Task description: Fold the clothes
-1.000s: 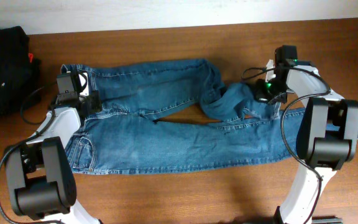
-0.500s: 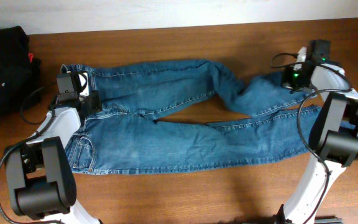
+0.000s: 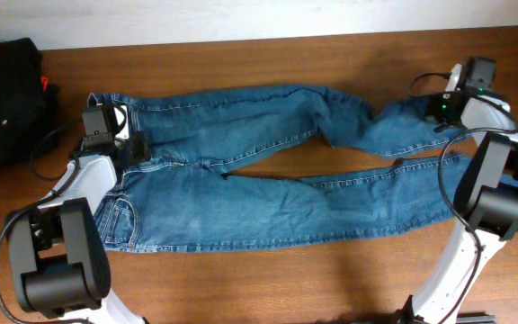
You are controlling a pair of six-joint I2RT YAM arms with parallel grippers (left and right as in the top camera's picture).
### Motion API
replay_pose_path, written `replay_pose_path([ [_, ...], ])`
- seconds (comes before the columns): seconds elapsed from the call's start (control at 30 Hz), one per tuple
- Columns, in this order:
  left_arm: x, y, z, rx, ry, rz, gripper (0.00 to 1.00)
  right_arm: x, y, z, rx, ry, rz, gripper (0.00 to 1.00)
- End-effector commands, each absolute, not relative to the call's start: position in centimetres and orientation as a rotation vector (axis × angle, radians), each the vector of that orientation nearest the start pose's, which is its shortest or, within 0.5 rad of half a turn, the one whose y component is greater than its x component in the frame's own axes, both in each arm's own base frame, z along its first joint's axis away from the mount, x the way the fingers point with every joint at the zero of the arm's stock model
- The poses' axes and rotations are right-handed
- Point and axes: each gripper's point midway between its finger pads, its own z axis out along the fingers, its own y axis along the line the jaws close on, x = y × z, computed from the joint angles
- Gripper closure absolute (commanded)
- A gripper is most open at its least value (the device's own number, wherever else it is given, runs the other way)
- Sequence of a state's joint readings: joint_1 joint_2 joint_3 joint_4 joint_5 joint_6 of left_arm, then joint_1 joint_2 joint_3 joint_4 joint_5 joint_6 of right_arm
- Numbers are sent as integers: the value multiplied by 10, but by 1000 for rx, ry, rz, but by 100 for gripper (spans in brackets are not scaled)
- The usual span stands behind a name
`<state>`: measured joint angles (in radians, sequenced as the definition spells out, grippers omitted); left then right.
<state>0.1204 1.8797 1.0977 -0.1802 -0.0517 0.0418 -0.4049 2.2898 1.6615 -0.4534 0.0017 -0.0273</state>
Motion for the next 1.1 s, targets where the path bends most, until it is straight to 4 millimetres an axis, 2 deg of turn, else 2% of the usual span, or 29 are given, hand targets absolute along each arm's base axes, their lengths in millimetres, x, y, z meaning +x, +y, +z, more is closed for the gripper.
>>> replay_pose_path([
  [0.0,450,55,27,-106,2556,63,26,432,-264,-70,681,2776,-284,96],
  [0.17,451,53,27,-101,2555,45,26,417,-300,-66,771,2727,-289,96],
  [0.33,450,53,27,-101,2556,45,25,416,-323,-62,792,2661,-268,96],
  [0.53,445,52,24,-102,2583,42,25,432,-332,-53,679,2611,-318,96],
  [0.9,433,50,17,-105,2639,38,25,451,-345,-38,632,2520,-361,96],
  [1.0,437,51,19,-104,2621,40,25,461,-340,-32,594,2502,-294,96],
  [1.07,446,52,25,-102,2578,43,25,472,-333,-21,566,2496,-209,96],
])
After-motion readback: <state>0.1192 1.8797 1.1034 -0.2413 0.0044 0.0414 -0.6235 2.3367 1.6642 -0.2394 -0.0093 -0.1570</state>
